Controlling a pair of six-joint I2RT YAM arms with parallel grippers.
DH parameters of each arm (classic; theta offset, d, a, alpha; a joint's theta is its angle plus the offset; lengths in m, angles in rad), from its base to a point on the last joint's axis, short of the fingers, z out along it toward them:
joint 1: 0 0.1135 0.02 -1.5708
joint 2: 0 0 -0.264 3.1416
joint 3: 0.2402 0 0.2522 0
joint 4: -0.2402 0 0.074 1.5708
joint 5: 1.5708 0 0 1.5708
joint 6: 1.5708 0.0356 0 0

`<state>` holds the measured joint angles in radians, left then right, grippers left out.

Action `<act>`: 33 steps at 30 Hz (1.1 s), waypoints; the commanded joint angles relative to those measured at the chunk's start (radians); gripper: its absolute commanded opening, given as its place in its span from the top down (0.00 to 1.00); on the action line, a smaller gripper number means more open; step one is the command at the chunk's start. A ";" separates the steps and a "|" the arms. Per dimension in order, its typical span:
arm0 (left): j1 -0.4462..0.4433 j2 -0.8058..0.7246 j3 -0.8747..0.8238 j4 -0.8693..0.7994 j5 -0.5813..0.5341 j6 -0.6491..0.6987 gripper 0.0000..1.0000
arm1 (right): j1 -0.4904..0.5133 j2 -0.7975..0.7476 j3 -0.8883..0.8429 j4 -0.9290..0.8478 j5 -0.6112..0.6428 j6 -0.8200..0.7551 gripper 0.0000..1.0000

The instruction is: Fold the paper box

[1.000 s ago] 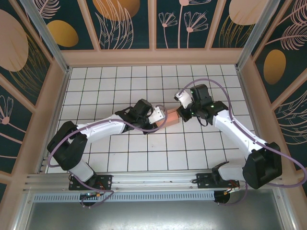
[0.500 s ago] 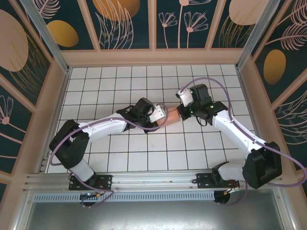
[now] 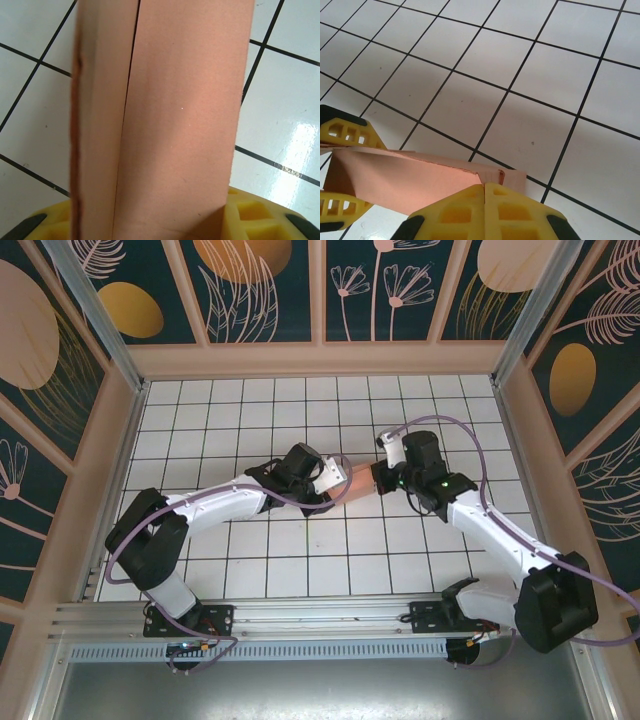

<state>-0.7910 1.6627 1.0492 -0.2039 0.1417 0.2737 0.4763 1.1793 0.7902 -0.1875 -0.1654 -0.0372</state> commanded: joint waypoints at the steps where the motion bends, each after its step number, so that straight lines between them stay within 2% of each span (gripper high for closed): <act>1: 0.005 -0.005 0.019 0.010 -0.008 -0.064 0.60 | 0.016 -0.027 -0.037 0.054 0.066 0.028 1.00; 7: 0.005 -0.039 0.017 0.038 0.007 -0.109 0.49 | 0.035 -0.040 -0.088 0.102 0.124 0.028 1.00; 16: 0.004 -0.132 -0.037 0.141 0.036 -0.154 0.13 | 0.039 -0.051 -0.129 0.137 0.142 0.053 1.00; 19: 0.005 -0.167 -0.051 0.177 -0.015 -0.221 0.02 | 0.039 -0.059 -0.131 0.138 0.149 0.057 1.00; 23: 0.005 -0.203 -0.064 0.191 -0.123 -0.377 0.03 | 0.039 -0.061 -0.129 0.137 0.157 0.068 1.00; 28: 0.003 -0.194 0.006 0.012 -0.232 -0.614 0.18 | 0.039 -0.060 -0.120 0.136 0.157 0.079 1.00; 30: 0.002 -0.182 0.037 -0.075 -0.232 -0.696 0.23 | 0.039 -0.055 -0.111 0.131 0.155 0.082 1.00; 33: -0.004 -0.182 0.040 -0.133 -0.181 -0.748 0.29 | 0.040 -0.048 -0.102 0.131 0.150 0.085 1.00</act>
<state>-0.7910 1.4761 1.0618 -0.2222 -0.0364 -0.3397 0.5068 1.1378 0.6716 -0.0849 -0.0269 0.0296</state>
